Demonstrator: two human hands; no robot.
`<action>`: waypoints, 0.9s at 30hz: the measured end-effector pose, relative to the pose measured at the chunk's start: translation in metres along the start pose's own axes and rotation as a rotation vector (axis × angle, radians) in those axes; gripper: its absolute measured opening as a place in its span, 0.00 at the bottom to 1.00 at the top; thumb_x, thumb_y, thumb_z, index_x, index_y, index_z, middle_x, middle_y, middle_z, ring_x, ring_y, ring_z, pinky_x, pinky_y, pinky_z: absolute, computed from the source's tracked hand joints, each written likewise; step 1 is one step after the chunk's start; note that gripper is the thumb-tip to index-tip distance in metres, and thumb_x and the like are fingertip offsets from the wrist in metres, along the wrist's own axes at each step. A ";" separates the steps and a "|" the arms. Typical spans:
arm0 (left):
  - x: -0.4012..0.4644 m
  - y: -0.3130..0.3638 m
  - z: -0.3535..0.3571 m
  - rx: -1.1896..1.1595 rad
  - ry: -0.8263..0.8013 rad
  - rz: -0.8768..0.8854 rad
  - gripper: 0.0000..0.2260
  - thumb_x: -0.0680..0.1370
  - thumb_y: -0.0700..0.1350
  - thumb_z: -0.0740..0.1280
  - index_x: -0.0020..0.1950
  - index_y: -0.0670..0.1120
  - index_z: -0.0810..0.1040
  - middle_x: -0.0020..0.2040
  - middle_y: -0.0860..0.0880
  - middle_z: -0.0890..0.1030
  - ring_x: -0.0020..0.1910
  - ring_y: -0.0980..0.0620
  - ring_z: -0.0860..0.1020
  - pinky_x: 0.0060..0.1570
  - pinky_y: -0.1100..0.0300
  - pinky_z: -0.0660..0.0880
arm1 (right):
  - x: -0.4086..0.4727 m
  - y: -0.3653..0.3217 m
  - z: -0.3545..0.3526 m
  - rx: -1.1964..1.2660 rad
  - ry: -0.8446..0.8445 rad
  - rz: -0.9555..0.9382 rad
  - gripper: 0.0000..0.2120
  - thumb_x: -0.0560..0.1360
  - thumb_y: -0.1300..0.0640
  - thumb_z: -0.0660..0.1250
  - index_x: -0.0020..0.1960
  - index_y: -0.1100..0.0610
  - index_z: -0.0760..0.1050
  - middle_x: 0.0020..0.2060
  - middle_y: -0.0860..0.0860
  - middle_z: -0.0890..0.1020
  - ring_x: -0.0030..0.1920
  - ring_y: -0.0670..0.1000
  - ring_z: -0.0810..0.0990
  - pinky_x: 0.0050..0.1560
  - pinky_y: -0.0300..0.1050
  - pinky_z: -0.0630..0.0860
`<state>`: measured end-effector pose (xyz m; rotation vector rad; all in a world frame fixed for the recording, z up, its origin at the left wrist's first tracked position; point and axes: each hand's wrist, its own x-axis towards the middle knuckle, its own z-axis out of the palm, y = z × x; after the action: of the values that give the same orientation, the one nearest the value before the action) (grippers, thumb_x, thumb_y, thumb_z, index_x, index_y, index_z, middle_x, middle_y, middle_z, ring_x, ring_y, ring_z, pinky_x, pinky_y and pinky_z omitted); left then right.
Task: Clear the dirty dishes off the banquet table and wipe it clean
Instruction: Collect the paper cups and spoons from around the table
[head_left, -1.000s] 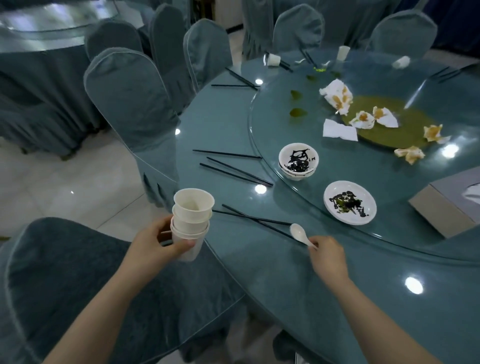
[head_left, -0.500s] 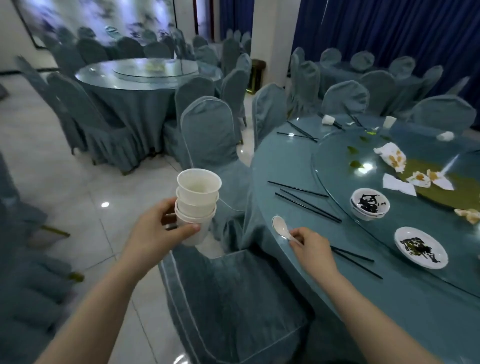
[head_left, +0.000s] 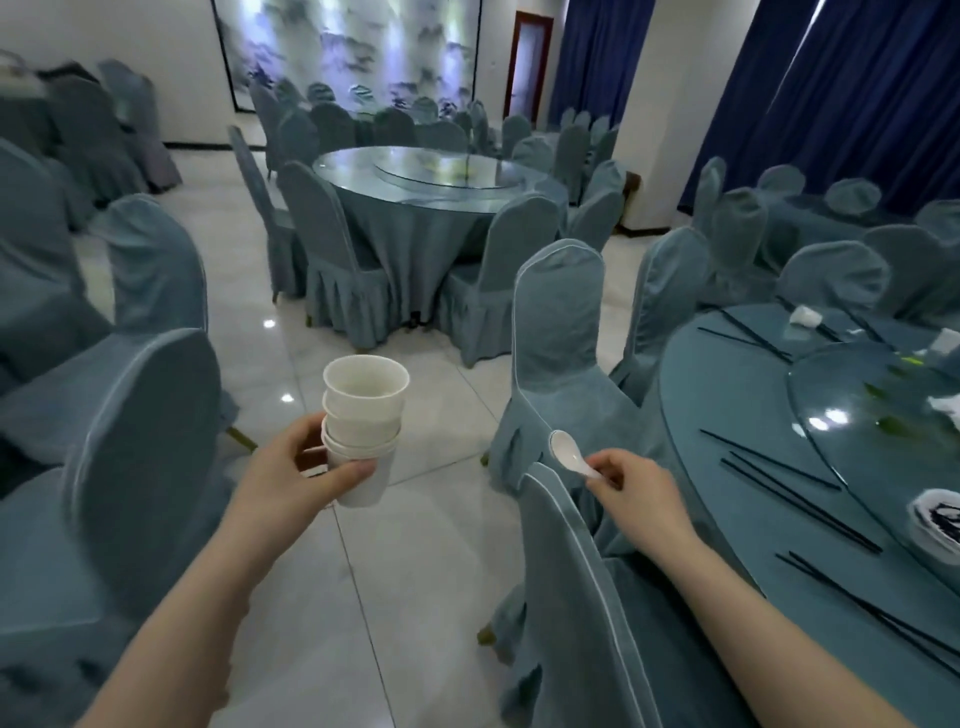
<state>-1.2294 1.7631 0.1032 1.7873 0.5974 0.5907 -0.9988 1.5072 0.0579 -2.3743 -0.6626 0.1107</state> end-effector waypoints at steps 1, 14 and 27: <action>0.008 -0.006 -0.007 -0.011 0.016 -0.008 0.21 0.70 0.40 0.74 0.58 0.57 0.73 0.51 0.61 0.78 0.50 0.62 0.76 0.42 0.68 0.69 | 0.010 -0.009 0.006 0.005 -0.016 -0.011 0.06 0.73 0.56 0.69 0.47 0.45 0.79 0.37 0.36 0.80 0.40 0.34 0.76 0.35 0.26 0.67; 0.216 -0.059 -0.045 0.106 0.084 -0.080 0.24 0.68 0.44 0.76 0.62 0.52 0.75 0.53 0.56 0.80 0.53 0.56 0.78 0.49 0.60 0.73 | 0.216 -0.066 0.088 0.071 -0.185 -0.102 0.12 0.73 0.59 0.68 0.44 0.41 0.78 0.37 0.33 0.79 0.41 0.32 0.76 0.39 0.24 0.69; 0.504 -0.087 -0.040 0.021 0.044 -0.054 0.20 0.70 0.39 0.75 0.59 0.53 0.76 0.52 0.54 0.81 0.52 0.55 0.78 0.48 0.60 0.73 | 0.485 -0.104 0.135 0.176 -0.157 0.003 0.09 0.71 0.59 0.72 0.49 0.47 0.82 0.41 0.42 0.84 0.44 0.43 0.81 0.45 0.37 0.76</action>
<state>-0.8884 2.1451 0.0807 1.7759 0.6827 0.5901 -0.6556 1.8898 0.0615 -2.2124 -0.6927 0.3457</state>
